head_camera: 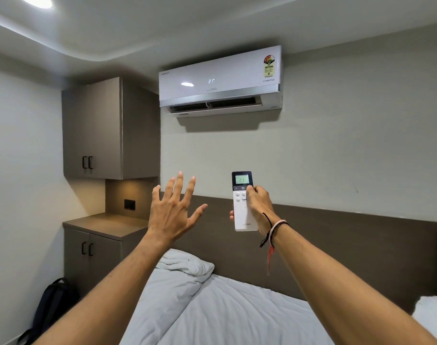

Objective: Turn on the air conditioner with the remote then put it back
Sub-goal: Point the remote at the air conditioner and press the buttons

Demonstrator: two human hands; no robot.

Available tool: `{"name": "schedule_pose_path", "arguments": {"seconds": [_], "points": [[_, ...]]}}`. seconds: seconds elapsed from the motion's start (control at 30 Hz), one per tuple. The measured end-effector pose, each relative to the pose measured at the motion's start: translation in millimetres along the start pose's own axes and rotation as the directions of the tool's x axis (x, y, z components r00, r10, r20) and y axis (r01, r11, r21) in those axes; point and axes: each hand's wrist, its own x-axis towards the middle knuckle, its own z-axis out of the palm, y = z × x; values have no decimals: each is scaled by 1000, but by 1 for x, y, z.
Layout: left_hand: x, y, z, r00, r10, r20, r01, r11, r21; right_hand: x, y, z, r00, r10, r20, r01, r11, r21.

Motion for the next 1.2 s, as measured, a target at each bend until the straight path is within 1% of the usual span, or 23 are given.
{"name": "schedule_pose_path", "arguments": {"seconds": [0.13, 0.23, 0.43, 0.63, 0.8, 0.9, 0.97, 1.07, 1.2], "points": [[-1, 1, -1, 1000, 1, -3, -1, 1000, 1, -3, 0, -4, 999, 6, 42, -9, 997, 73], [-1, 1, -1, 1000, 0, -4, 0, 1000, -4, -5, 4, -7, 998, -40, 49, 39, 999, 5], [-4, 6, 2, 1000, 5, 7, -5, 1000, 0, -2, 10, -11, 996, -85, -7, 85, 994, -64], [-7, 13, 3, 1000, 7, 6, -7, 1000, -11, -5, 14, -17, 997, -72, 6, 72, 997, -31], [-8, 24, 9, 1000, 18, 16, -17, 999, -33, -7, 18, -26, 996, -79, -35, 77, 995, -56], [-7, 38, 13, 999, 31, 21, -29, 998, -60, -8, 25, -38, 995, -69, -72, 65, 996, -66], [-7, 53, 16, 999, 43, 22, -41, 994, -98, -8, 34, -51, 991, -67, -118, 55, 993, -105], [-12, 86, 27, 997, 79, 15, -76, 983, -165, -13, 53, -78, 979, -79, -186, 45, 982, -184], [-33, 147, 54, 990, 139, 29, -128, 962, -243, -23, 96, -124, 962, -66, -264, -10, 961, -277]]}}
